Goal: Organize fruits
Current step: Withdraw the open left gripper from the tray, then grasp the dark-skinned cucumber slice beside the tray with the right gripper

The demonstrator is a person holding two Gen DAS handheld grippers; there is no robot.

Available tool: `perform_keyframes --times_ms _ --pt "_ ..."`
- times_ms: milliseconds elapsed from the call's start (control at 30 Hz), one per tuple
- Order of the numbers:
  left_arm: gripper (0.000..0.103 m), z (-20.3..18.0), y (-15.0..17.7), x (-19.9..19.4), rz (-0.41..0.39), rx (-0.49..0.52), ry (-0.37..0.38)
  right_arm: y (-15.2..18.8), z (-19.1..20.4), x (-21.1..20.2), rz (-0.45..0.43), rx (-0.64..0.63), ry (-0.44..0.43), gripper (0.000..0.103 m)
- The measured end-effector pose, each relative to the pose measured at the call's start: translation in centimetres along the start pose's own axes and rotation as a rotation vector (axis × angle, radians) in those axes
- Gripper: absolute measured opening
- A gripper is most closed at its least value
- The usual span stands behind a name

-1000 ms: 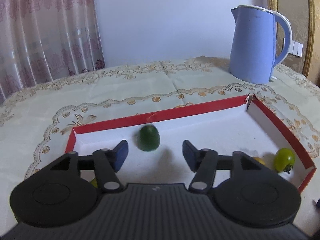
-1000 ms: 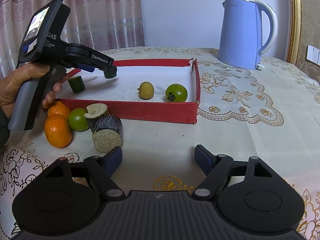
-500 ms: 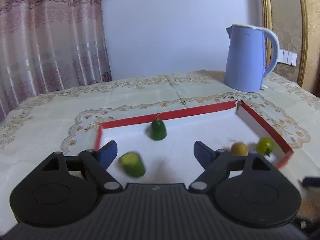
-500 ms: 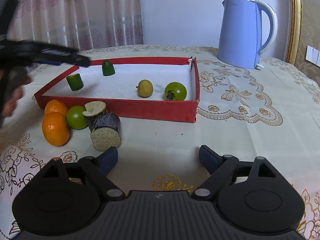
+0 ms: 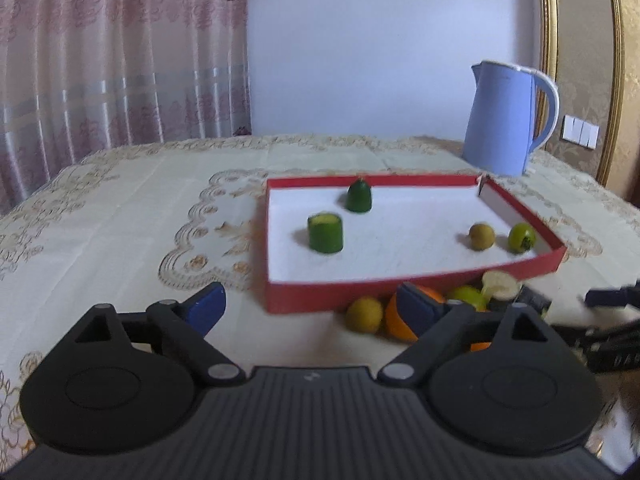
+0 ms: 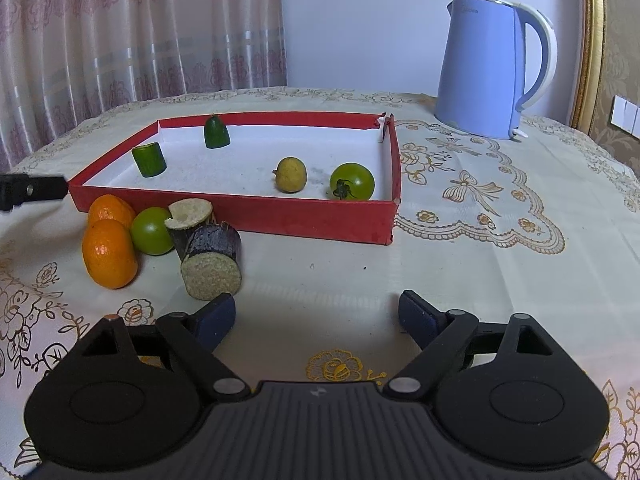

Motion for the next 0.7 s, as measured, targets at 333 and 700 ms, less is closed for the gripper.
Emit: perform_keyframes --times_ms 333,700 --pt "0.091 1.2 1.8 1.0 0.047 -0.029 -0.006 0.2 1.2 -1.3 -0.089 -0.055 -0.009 0.090" --pt "0.092 1.7 2.2 2.2 0.079 -0.045 -0.005 -1.1 4.6 -0.9 -0.105 -0.152 -0.001 0.090"
Point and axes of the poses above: each gripper's, at about its wrist camera, not at the fingertips, and x roughly the way its jaws point, z to its left, y to its underside, the point moved 2 cm from there along x, roughly the way its jaws point, and after that the axes turned 10 degrees about z, right-handed, at the moved point
